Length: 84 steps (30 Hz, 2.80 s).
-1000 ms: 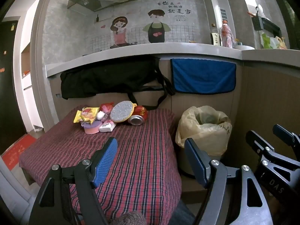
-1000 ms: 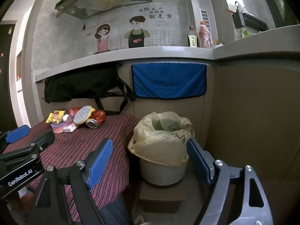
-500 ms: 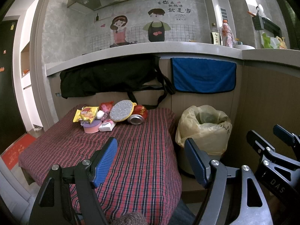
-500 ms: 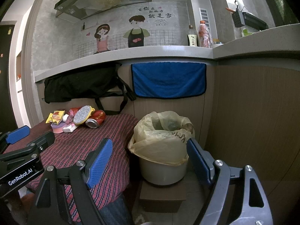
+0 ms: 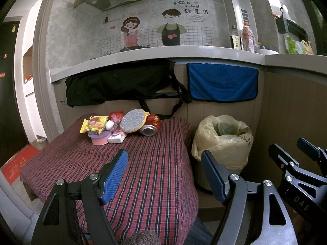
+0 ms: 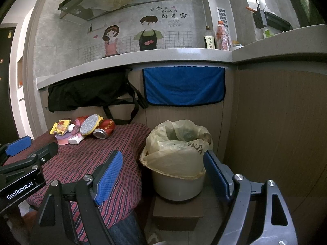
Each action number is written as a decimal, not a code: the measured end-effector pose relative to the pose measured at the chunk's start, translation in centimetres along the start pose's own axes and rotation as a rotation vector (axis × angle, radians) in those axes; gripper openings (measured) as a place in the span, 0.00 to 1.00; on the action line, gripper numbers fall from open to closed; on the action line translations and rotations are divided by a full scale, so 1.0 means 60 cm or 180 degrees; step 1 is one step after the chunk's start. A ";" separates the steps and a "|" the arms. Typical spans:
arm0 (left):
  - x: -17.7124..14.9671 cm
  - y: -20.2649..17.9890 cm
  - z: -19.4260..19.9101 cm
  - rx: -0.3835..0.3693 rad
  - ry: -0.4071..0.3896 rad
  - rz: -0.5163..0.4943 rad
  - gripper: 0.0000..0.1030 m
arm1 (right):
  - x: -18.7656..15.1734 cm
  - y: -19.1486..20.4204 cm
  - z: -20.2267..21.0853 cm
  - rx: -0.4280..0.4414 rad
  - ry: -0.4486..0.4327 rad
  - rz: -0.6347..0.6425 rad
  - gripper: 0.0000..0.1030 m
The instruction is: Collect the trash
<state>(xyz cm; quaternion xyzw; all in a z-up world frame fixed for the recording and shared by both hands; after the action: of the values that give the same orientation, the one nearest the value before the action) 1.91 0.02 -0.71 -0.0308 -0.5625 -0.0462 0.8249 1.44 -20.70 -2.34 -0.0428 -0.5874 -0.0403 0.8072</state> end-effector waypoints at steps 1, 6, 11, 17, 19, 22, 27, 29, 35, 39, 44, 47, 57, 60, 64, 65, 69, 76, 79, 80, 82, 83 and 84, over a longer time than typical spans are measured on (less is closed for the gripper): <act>0.000 0.000 0.000 0.0002 0.0000 0.0003 0.72 | 0.000 0.000 0.000 0.0002 0.0003 -0.0002 0.77; 0.000 0.000 0.000 0.0001 0.0001 0.0004 0.72 | -0.001 0.000 0.000 0.0000 -0.0002 0.0000 0.77; 0.000 0.000 0.000 0.0000 0.0001 0.0005 0.72 | 0.000 -0.001 0.001 0.0003 0.0007 -0.0006 0.77; 0.000 0.000 0.000 -0.0001 0.0005 0.0007 0.72 | -0.001 -0.001 -0.001 0.0005 0.0010 -0.0005 0.77; 0.000 0.000 0.000 0.0000 0.0006 0.0007 0.72 | 0.001 -0.002 0.000 0.0005 0.0012 -0.0006 0.77; 0.000 0.001 0.000 0.0002 0.0006 0.0009 0.72 | 0.003 -0.003 0.000 0.0005 0.0010 -0.0010 0.77; 0.000 0.001 0.000 -0.0004 0.0010 0.0007 0.72 | 0.002 -0.006 -0.003 0.0004 0.0024 -0.0012 0.77; 0.000 0.001 0.000 -0.0002 0.0009 0.0009 0.72 | -0.009 -0.005 -0.004 -0.0001 0.0025 -0.0017 0.77; -0.010 0.002 -0.009 -0.0003 0.0013 0.0008 0.72 | -0.011 -0.005 -0.005 -0.0006 0.0020 -0.0018 0.77; -0.021 0.004 -0.018 -0.0007 0.0013 0.0009 0.72 | -0.009 -0.006 -0.005 -0.0004 0.0024 -0.0020 0.77; -0.017 0.004 -0.016 -0.0002 0.0017 0.0012 0.72 | -0.009 -0.006 -0.005 -0.0002 0.0027 -0.0021 0.77; -0.024 0.005 -0.019 -0.0018 0.0018 0.0018 0.72 | -0.009 -0.005 -0.008 -0.0008 0.0022 0.0001 0.77; 0.028 0.072 -0.046 0.0346 -0.0232 0.0217 0.72 | 0.045 0.013 -0.064 0.0083 0.0028 0.0078 0.77; 0.054 0.116 -0.055 0.0499 -0.0327 0.0251 0.72 | 0.074 0.046 -0.090 0.0233 0.0046 0.0145 0.77; 0.089 0.210 -0.085 0.0610 -0.0263 0.0358 0.72 | 0.116 0.105 -0.129 0.0368 -0.0009 0.0252 0.77; 0.097 0.237 -0.094 0.0630 -0.0215 0.0391 0.72 | 0.125 0.121 -0.141 0.0422 -0.0013 0.0261 0.77; 0.106 0.339 -0.136 0.0652 -0.0057 0.0563 0.72 | 0.152 0.195 -0.197 0.0687 0.0041 0.0331 0.77; 0.071 0.480 -0.217 0.0582 0.0110 0.1012 0.72 | 0.146 0.313 -0.312 0.1013 0.0337 0.0549 0.77; 0.051 0.514 -0.257 0.0358 0.0206 0.1223 0.72 | 0.136 0.346 -0.370 0.1114 0.0571 0.0619 0.76; 0.047 0.518 -0.269 0.0287 0.0237 0.1257 0.72 | 0.132 0.355 -0.386 0.1146 0.0637 0.0645 0.74; 0.038 0.522 -0.290 0.0150 0.0316 0.1259 0.72 | 0.124 0.368 -0.414 0.1183 0.0707 0.0706 0.71; 0.034 0.523 -0.300 0.0097 0.0363 0.1259 0.72 | 0.121 0.371 -0.424 0.1184 0.0725 0.0729 0.70; 0.031 0.523 -0.309 0.0063 0.0403 0.1257 0.72 | 0.119 0.374 -0.437 0.1172 0.0748 0.0755 0.70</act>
<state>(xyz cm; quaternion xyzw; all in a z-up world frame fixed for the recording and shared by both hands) 23.22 29.23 -5.74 -0.1294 -0.4930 0.1202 0.8519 30.99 -1.55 -4.07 0.0414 -0.4778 0.1577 0.8632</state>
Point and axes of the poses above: each gripper's, at about its wrist camera, not at the fingertips, and z roughly against the way its jaws point, y to its left, x to its top, the point moved 2 cm from there along -z, roughly the way its jaws point, and after that the axes turned 6 degrees about -x, right-handed, at the moved point
